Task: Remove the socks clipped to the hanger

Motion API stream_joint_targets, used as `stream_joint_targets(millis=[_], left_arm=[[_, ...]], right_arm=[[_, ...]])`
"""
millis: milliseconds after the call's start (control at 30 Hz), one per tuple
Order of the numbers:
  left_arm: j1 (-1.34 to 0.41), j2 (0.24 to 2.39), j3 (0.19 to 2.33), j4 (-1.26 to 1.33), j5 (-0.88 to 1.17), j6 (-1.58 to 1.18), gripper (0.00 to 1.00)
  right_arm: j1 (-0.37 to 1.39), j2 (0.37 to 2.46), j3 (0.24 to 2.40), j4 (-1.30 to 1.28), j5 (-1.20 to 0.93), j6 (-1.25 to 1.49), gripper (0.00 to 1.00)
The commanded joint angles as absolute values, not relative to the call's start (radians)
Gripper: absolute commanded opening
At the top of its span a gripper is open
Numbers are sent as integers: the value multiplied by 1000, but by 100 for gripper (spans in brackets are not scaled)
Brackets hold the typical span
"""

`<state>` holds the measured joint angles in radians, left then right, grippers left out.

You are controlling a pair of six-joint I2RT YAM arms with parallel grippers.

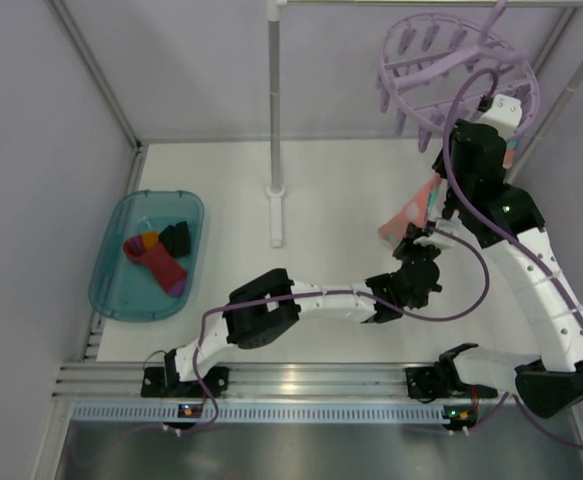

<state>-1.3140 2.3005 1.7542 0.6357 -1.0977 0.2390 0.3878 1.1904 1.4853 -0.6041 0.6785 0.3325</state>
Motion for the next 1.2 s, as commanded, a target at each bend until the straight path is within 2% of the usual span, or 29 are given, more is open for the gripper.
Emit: stream_joint_targets(millis=[0, 233, 433, 1167], left_arm=[[-1327, 2312, 1795, 680, -1114, 256, 0], [-1328, 2324, 1807, 678, -1112, 267, 0], [-1331, 2330, 1816, 678, -1118, 288, 0], [-1361, 2325, 1821, 681, -1144, 319, 0]], right_arm=[[376, 1151, 1479, -531, 629, 325, 38], [377, 1121, 1474, -537, 621, 325, 40], [377, 1127, 1488, -558, 620, 325, 46], [377, 1129, 1436, -428, 661, 255, 43]])
